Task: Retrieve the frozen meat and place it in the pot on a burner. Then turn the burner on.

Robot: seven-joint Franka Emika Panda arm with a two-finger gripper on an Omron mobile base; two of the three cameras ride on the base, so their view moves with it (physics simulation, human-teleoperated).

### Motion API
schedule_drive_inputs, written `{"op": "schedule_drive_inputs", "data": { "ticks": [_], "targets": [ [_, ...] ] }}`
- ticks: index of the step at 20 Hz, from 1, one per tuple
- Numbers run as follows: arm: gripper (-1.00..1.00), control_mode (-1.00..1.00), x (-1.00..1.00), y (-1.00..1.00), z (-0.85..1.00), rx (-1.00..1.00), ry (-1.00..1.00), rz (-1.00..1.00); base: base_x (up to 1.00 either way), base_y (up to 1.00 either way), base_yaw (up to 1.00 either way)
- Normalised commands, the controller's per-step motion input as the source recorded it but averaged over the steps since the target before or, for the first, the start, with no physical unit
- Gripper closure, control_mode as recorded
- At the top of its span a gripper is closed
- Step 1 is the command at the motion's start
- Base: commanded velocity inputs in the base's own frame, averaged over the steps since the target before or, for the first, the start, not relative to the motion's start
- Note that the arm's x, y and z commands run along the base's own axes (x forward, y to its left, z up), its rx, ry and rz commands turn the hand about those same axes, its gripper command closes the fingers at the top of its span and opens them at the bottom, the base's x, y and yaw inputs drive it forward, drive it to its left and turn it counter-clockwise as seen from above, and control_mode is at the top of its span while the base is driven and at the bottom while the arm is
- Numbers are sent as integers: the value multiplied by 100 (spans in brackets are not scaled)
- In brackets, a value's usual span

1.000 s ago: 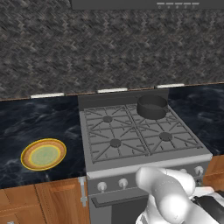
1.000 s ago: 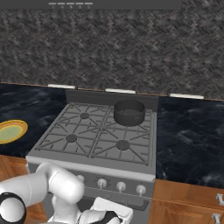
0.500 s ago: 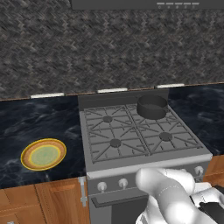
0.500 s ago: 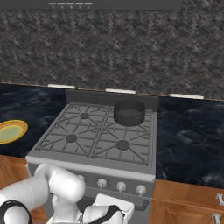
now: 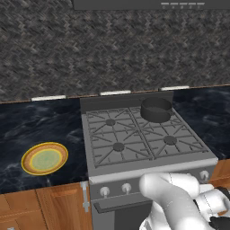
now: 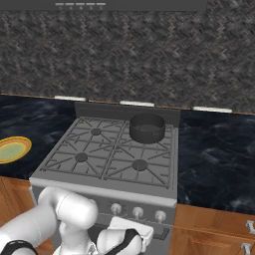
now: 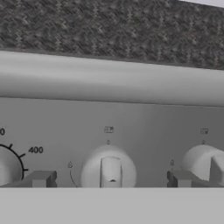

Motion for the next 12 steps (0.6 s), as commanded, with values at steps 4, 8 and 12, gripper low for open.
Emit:
{"op": "schedule_drive_inputs", "data": {
  "ticks": [4,8,12],
  "targets": [
    [-100,-100,7,0,-10,-2,0,0,0,0,0],
    [-100,-100,3,0,-2,-3,0,0,0,0,0],
    [-100,-100,6,-1,0,0,0,0,0,0,0]
  ]
}}
